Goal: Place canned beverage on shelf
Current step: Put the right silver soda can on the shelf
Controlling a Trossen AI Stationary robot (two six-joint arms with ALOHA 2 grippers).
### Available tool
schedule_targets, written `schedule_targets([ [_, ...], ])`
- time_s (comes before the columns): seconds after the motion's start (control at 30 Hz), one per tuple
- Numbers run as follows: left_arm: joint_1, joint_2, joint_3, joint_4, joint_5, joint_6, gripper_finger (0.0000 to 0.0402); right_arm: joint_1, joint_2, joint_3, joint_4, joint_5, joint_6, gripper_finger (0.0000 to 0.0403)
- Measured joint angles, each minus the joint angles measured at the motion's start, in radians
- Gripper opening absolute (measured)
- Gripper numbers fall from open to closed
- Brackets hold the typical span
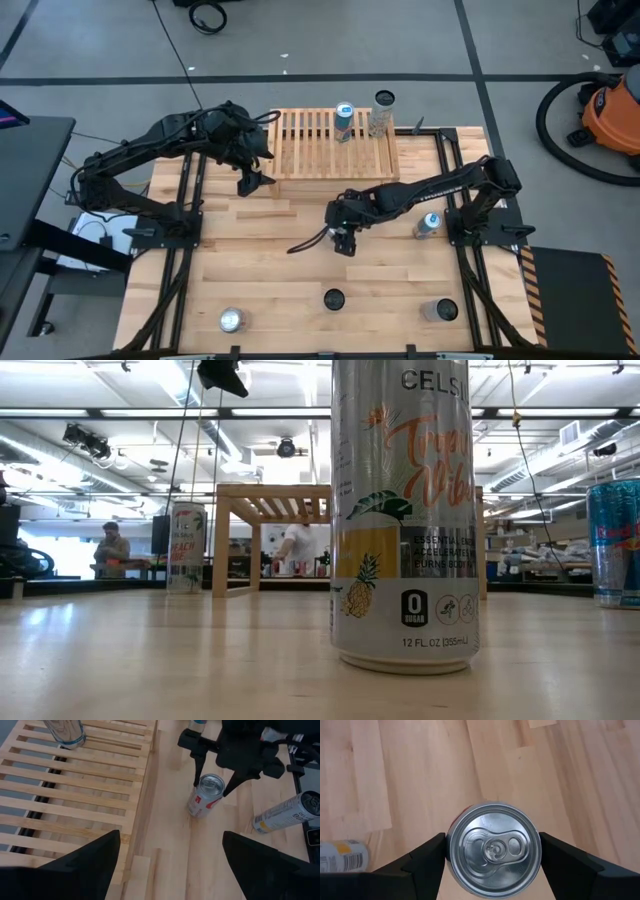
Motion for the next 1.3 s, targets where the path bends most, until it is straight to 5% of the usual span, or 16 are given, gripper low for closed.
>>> schedule_targets([
  [0.6,0.0,0.0,0.0,-0.036,0.0,-0.022,0.0355,-0.112,-0.003,0.294,-0.198,0.017,-0.114,0.0291],
  [1.3,0.0,0.0,0.0,-0.053,0.0,-0.052,0.0355,-0.279,-0.003,0.531,-0.228,0.016,-0.349,0.0292],
])
